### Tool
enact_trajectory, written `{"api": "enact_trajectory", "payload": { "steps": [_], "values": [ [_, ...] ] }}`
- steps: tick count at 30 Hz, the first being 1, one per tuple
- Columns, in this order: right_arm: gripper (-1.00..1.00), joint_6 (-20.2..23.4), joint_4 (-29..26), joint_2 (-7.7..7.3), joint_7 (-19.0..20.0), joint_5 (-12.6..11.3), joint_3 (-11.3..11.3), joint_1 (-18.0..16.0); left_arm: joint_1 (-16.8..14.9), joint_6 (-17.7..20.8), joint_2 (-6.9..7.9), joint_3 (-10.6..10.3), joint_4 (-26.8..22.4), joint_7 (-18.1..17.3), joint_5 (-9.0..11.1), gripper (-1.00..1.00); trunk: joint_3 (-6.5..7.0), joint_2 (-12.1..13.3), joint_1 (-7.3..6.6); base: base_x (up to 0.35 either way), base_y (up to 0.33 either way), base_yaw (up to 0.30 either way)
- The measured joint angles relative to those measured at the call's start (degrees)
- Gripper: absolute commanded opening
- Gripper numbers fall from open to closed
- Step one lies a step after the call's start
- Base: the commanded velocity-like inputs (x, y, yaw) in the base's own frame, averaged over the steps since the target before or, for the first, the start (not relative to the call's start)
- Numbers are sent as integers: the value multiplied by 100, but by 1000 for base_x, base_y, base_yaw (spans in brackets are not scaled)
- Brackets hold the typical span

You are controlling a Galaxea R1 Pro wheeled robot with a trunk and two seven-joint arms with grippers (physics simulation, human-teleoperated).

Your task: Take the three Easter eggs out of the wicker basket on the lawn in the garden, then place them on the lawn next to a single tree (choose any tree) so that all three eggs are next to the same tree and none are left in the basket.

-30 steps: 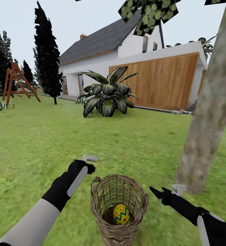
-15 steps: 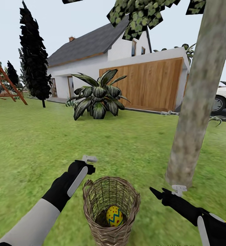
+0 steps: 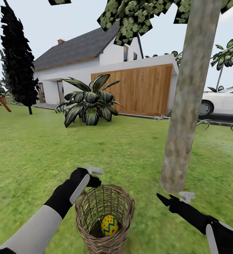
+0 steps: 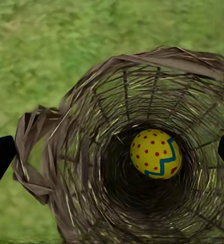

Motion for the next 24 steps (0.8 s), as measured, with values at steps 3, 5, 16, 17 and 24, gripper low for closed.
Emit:
{"api": "enact_trajectory", "payload": {
  "steps": [3, 5, 16, 17, 24],
  "values": [
    [100, 0, 0, 2, 0, -1, -43, -3, -68, 21, -1, 10, 574, -249, 17, 100, 22, 0, 0, 0, 0, -211],
    [100, 0, 1, 3, 0, -1, -57, -1, -120, 18, -6, 17, 861, -344, 24, 100, 34, 0, 0, 0, 0, -175],
    [100, 0, 1, 20, 0, -1, -71, 0, -185, 5, -10, 27, 1247, -455, 30, 100, 56, 0, 0, 0, 0, -56],
    [100, 0, 1, 20, 0, -2, -71, 0, -190, 4, -10, 27, 1279, -472, 31, 100, 59, 0, 0, 0, 0, -136],
    [100, 0, 1, 21, 0, -2, -78, 0, -360, -63, -8, 30, 1738, -763, 31, 100, 95, 0, 0, 0, 15, -181]
  ]
}}
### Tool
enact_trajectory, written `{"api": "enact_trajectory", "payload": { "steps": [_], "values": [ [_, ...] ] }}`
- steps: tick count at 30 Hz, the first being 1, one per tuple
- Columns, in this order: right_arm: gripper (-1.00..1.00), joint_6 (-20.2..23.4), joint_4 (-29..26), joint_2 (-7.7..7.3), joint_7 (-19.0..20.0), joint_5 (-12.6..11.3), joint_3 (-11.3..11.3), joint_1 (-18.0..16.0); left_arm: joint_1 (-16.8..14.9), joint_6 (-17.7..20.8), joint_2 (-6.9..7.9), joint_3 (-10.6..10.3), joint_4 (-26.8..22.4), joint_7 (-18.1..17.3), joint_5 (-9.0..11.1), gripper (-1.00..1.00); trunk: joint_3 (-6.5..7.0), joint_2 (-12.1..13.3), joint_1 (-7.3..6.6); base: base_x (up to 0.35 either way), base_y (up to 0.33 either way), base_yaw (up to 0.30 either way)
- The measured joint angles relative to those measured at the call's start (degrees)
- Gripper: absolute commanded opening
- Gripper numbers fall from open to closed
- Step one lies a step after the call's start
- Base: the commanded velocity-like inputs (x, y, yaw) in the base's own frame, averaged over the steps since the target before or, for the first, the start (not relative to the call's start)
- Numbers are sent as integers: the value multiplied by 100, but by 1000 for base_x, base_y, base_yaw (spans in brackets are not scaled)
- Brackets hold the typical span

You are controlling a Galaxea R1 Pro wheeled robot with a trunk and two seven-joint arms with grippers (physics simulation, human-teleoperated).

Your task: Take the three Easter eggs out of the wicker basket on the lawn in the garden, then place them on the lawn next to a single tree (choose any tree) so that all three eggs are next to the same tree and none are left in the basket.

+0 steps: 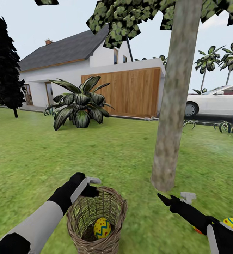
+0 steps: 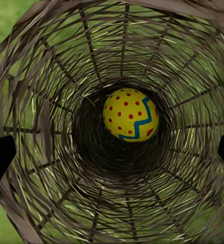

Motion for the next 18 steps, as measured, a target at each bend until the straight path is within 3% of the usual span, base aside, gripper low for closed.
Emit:
{"api": "enact_trajectory", "payload": {
  "steps": [7, 18],
  "values": [
    [100, -1, 1, 0, 0, 0, -1, -1, -181, -134, 4, 3, 435, -344, 2, 100, 43, 0, 0, 0, 162, -214],
    [100, -1, 62, -8, 1, 0, -1, -2, -238, -157, 5, 6, 561, -547, 3, 100, 110, 0, 0, 0, 100, -202]
  ]
}}
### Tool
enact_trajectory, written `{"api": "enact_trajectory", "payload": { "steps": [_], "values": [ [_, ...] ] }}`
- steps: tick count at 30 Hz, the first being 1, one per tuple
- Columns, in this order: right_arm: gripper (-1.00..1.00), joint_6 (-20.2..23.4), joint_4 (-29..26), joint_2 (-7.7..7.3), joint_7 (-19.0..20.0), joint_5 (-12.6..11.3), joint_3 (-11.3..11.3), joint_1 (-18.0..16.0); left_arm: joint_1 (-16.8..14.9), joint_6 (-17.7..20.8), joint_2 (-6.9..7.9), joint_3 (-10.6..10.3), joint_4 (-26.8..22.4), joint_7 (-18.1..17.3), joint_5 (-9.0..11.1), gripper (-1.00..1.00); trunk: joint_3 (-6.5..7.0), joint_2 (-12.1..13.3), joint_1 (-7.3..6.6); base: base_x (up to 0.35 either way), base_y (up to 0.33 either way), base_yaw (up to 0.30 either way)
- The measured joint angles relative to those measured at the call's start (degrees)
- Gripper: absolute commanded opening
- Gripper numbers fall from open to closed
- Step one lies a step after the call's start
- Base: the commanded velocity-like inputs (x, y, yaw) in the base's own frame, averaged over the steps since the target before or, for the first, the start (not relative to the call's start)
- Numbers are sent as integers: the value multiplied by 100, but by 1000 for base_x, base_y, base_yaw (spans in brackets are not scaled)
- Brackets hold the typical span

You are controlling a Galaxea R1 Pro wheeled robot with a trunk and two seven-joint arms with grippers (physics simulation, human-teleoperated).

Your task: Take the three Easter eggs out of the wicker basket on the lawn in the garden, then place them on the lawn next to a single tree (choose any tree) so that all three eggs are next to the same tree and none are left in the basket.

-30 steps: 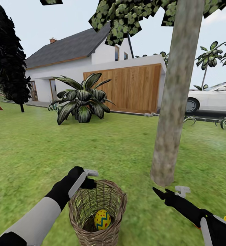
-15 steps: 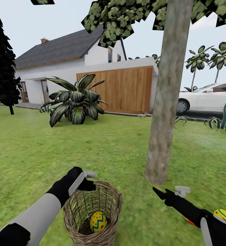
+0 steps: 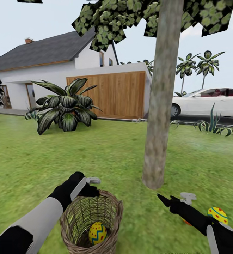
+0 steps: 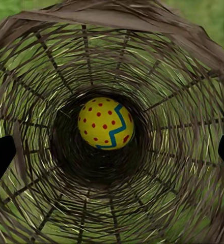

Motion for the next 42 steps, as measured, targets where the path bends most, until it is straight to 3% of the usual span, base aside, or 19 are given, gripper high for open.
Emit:
{"api": "enact_trajectory", "payload": {
  "steps": [10, 18, 22, 36, 42],
  "values": [
    [100, 1, 24, 0, 0, 0, 0, -1, -11, 36, 18, -1, 90, -368, 22, 100, 16, 0, 0, 0, 56, -58],
    [100, 2, 26, 0, 0, 0, 0, -1, -378, 28, 27, 14, 958, -488, 40, 100, 34, 0, 0, 0, 5, -96],
    [100, 1, 27, 1, -1, 3, 1, -4, -448, 22, 12, 26, 1126, -491, 43, 100, 36, 0, 0, 0, 1, -21],
    [100, 1, 27, 0, 0, 0, 1, -5, -495, 9, 10, 23, 1255, -446, 30, 100, 37, 0, 0, 0, 0, -3],
    [100, 1, 27, 0, 0, 2, 1, -4, -496, -4, 14, 22, 1225, -441, 29, 100, -95, -7, 16, 0, 0, 0]
  ]
}}
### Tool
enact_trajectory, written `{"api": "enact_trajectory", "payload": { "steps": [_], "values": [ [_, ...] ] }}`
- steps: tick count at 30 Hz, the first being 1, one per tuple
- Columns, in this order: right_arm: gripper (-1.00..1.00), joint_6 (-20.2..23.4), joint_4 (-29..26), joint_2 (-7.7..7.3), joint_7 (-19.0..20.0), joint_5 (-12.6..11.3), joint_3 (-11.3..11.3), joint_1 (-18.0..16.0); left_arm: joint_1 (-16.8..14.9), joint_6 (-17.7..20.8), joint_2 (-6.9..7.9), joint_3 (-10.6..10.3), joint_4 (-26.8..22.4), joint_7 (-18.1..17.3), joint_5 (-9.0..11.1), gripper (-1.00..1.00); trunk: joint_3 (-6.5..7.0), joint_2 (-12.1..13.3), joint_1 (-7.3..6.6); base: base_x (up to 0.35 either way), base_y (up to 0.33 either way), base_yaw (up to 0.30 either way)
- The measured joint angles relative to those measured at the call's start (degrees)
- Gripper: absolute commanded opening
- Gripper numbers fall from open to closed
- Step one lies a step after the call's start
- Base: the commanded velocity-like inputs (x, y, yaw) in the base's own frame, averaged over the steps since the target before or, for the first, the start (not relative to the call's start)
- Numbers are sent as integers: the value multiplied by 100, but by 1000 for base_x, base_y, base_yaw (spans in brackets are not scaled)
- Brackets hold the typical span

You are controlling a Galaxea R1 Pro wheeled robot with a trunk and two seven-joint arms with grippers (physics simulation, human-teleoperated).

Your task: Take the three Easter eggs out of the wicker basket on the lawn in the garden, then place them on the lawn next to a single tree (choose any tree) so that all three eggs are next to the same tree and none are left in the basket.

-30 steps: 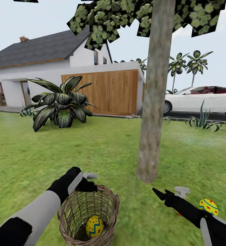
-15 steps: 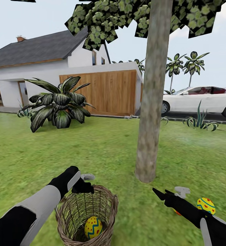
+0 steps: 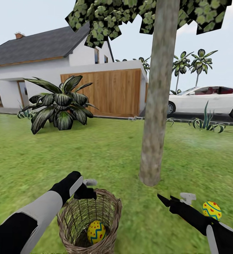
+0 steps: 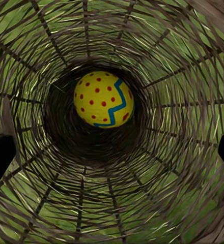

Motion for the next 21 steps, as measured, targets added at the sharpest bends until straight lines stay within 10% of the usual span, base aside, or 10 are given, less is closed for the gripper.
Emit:
{"api": "enact_trajectory", "payload": {
  "steps": [21],
  "values": [
    [100, 0, 0, 8, 1, -1, 8, 3, 0, -86, -1, 0, 15, 4, -1, 100, -466, -28, 54, 0, 0, 0]
  ]
}}
